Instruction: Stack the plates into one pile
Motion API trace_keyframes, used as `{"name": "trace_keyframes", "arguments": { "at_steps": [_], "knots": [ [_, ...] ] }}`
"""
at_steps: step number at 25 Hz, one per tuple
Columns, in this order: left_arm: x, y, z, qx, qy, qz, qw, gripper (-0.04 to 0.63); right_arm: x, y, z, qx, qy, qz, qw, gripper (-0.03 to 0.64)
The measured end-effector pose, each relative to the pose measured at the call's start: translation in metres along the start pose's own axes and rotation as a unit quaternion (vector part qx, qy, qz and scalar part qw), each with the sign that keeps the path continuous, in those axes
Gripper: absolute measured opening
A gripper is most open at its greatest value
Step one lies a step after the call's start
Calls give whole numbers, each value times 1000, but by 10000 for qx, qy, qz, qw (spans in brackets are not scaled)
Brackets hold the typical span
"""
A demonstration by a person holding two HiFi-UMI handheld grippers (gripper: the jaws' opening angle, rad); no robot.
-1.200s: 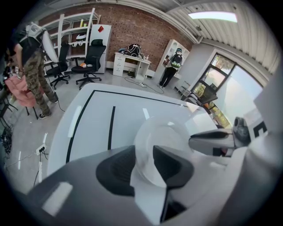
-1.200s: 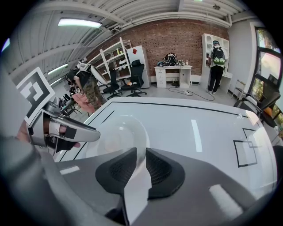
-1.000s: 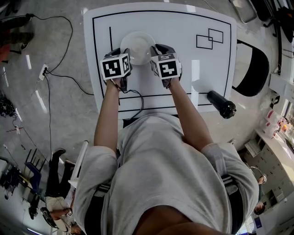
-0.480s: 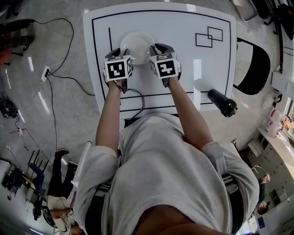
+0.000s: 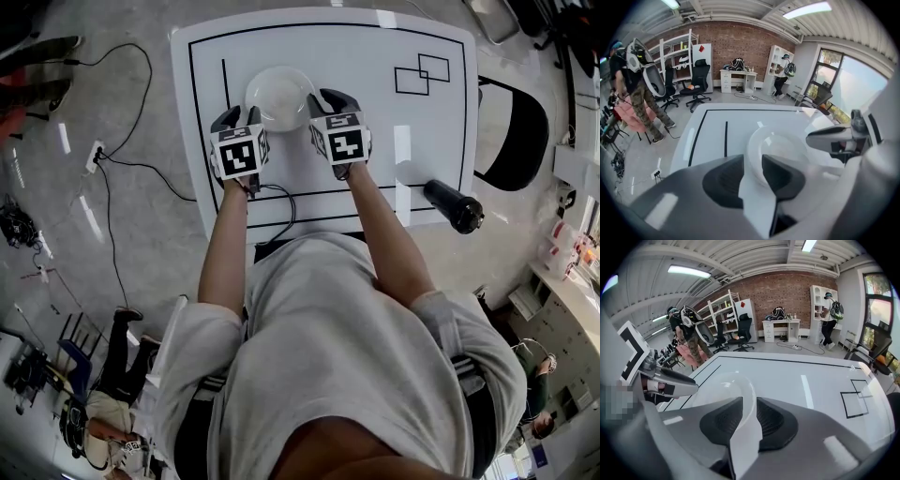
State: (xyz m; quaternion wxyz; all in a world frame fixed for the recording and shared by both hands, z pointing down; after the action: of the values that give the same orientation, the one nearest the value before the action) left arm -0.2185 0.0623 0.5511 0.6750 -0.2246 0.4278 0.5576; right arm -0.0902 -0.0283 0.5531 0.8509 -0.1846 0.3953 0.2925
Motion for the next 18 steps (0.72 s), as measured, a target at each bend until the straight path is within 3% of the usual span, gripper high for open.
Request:
{"name": "trace_keyframes", "arguments": {
  "at_steps": [6, 7, 18],
  "knots": [
    [35, -4, -2, 166, -721, 59, 9972, 3, 29, 20, -11, 164, -550, 22, 9984, 24],
    [42, -5, -3, 163, -830, 98, 9964, 3, 34, 23, -12, 187, -621, 56, 9979, 0],
    [133, -23, 4, -155, -2031, 477, 9779, 3, 112, 79, -15, 436, -1631, 142, 9855, 0]
  ]
}}
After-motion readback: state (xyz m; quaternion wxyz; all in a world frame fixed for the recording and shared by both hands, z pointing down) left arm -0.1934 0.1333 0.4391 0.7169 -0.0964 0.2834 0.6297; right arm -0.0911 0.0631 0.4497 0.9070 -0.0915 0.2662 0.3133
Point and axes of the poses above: the fingertips, and each gripper's own axes: x backward along the fingers, y to its left, z out of its underside, the point moved 1 cm from there along x, backward along the fingers, and after that the axes turned 5 degrees about z, right-handed, at the moved point
